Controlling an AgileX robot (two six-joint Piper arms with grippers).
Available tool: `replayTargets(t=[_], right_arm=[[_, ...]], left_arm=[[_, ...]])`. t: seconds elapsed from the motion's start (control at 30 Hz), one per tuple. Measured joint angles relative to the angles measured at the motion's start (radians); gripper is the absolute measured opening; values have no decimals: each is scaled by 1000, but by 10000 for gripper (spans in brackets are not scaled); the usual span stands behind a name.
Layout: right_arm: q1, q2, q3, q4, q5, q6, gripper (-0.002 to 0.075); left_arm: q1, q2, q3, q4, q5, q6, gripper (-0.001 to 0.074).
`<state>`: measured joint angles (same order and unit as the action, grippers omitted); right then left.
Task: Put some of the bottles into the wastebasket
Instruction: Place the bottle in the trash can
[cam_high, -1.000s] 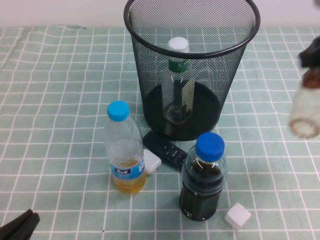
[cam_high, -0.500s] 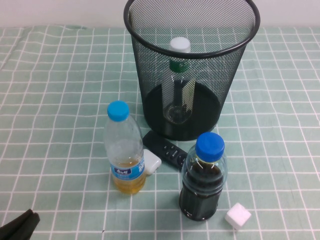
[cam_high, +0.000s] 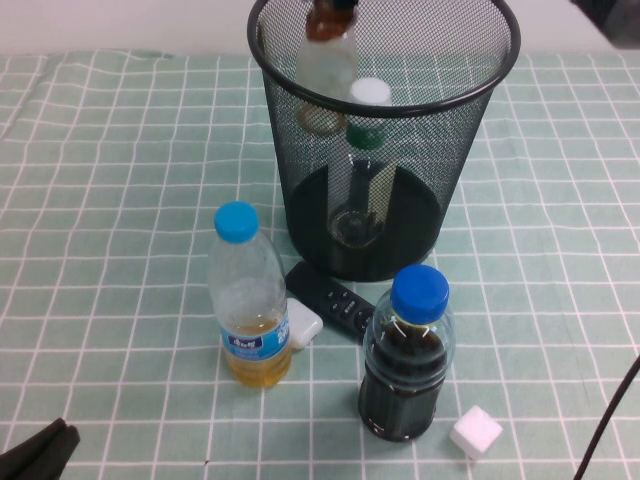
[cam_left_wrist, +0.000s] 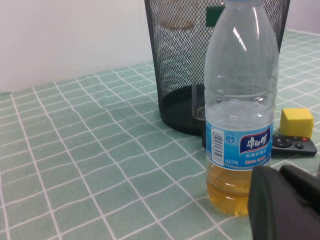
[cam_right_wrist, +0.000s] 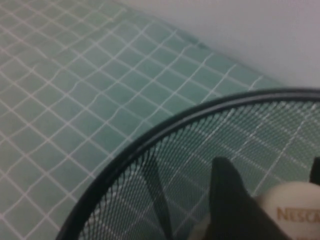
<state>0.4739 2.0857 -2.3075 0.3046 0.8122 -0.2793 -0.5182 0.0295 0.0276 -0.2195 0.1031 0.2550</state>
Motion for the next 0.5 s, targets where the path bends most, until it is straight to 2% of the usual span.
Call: replayTargets(t=[0.27,0.33,0.43,0.5], right_arm=[[2,37,-5,-56,150,107,265],[2,37,-5,-85,178,122,288],[2,37,-5,-115,208,137,380],[2,37,-5,-135,230,151,393]], left_arm=[[0,0,0,0,0,0,-4],[0,0,0,0,0,0,-4],[0,0,0,0,0,0,-4],[0,0,0,0,0,0,-4]])
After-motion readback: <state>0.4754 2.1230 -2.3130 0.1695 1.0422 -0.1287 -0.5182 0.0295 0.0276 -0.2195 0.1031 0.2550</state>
